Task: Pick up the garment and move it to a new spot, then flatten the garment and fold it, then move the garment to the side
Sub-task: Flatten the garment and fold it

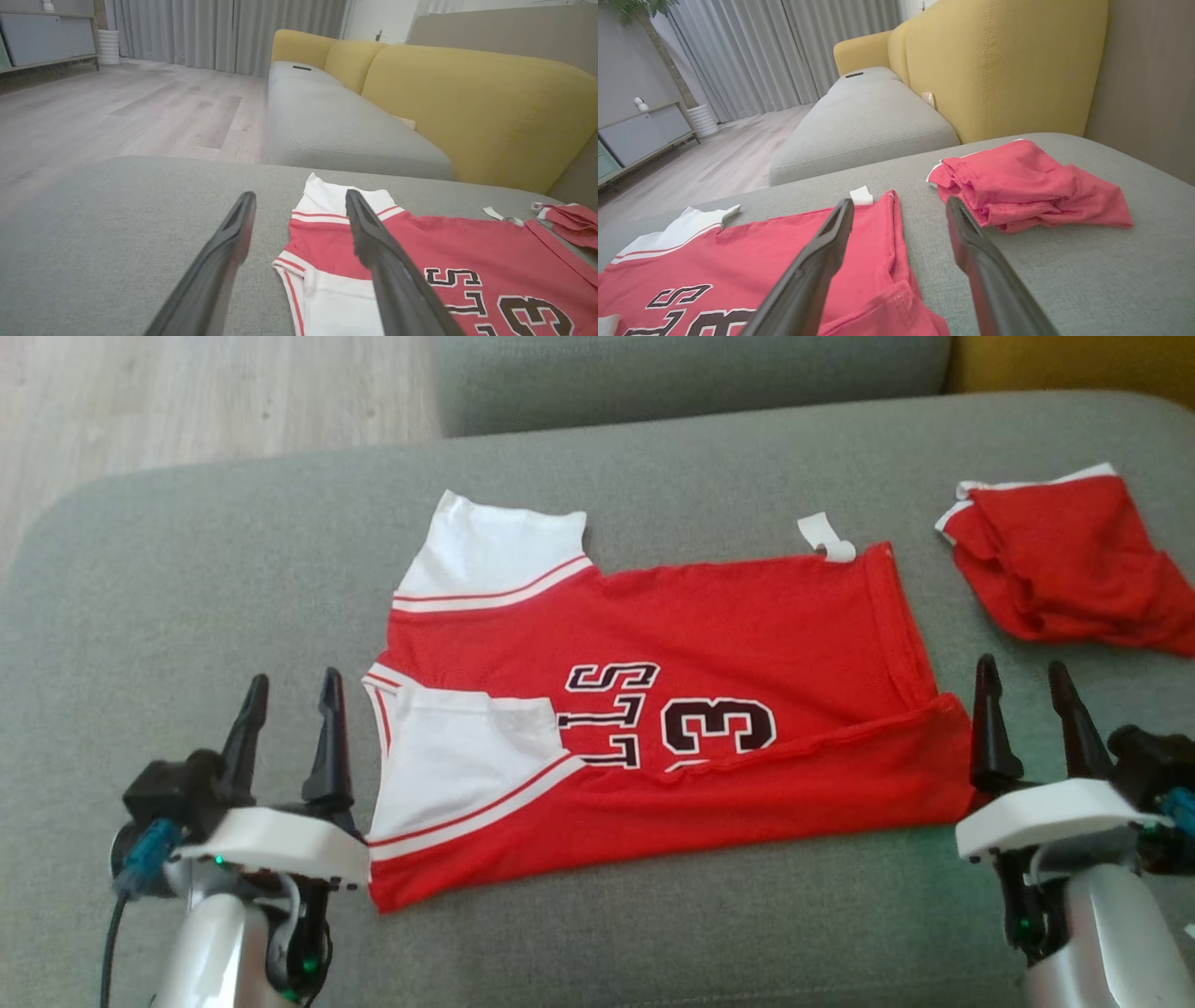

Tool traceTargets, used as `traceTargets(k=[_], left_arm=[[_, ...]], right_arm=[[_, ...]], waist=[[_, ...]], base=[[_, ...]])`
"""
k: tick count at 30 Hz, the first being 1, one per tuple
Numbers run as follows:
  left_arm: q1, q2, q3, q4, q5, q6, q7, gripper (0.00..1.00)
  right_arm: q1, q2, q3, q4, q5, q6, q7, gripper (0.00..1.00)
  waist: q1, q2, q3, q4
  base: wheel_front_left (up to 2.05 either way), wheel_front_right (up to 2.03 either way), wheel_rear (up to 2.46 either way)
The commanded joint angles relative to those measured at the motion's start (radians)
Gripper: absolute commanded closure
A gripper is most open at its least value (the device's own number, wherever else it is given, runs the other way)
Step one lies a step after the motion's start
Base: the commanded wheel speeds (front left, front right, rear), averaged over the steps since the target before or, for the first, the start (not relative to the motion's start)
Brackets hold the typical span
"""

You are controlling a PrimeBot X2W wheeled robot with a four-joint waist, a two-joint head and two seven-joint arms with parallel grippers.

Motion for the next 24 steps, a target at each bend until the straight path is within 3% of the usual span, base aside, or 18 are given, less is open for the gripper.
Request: traceTargets(k=[1, 5, 9, 17, 21, 24], left_arm=[[-0.060, 0.012, 0.029, -0.029, 0.008, -0.008, -0.012, 0.00], [-0.141, 0.046, -0.002, 0.016, 0.022, -0.033, -0.009, 0.00], [-0.289, 0.107, -0.061, 0.107, 0.001, -0.053, 0.090, 0.00], [-0.625, 0.276, -0.264, 0.293, -0.246, -0.058, 0.345, 0.00], [-0.786, 0.369, -0.392, 0.384, -0.360, -0.059, 0.444, 0.00], [-0.858, 0.408, -0.459, 0.436, -0.401, -0.059, 0.480, 0.00]], right_arm=[[-0.044, -0.006, 0.033, -0.042, 0.008, -0.001, -0.010, 0.00], [-0.078, -0.006, 0.047, -0.062, 0.006, -0.001, -0.002, 0.00], [-0.126, -0.006, 0.056, -0.081, -0.012, -0.001, 0.014, 0.00], [-0.215, -0.006, 0.082, -0.113, -0.001, -0.001, 0.029, 0.00], [-0.262, -0.006, 0.111, -0.112, 0.002, -0.001, 0.026, 0.00], [-0.284, -0.006, 0.125, -0.111, 0.008, -0.001, 0.024, 0.00]], waist=[[0.0000, 0.0000, 0.016, -0.005], [0.0000, 0.0000, 0.063, -0.019], [0.0000, 0.0000, 0.120, -0.040], [0.0000, 0.0000, 0.226, -0.106], [0.0000, 0.0000, 0.293, -0.142], [0.0000, 0.0000, 0.322, -0.157]], base=[[0.00, 0.00, 0.00], [0.00, 0.00, 0.00], [0.00, 0.00, 0.00], [0.00, 0.00, 0.00], [0.00, 0.00, 0.00], [0.00, 0.00, 0.00]])
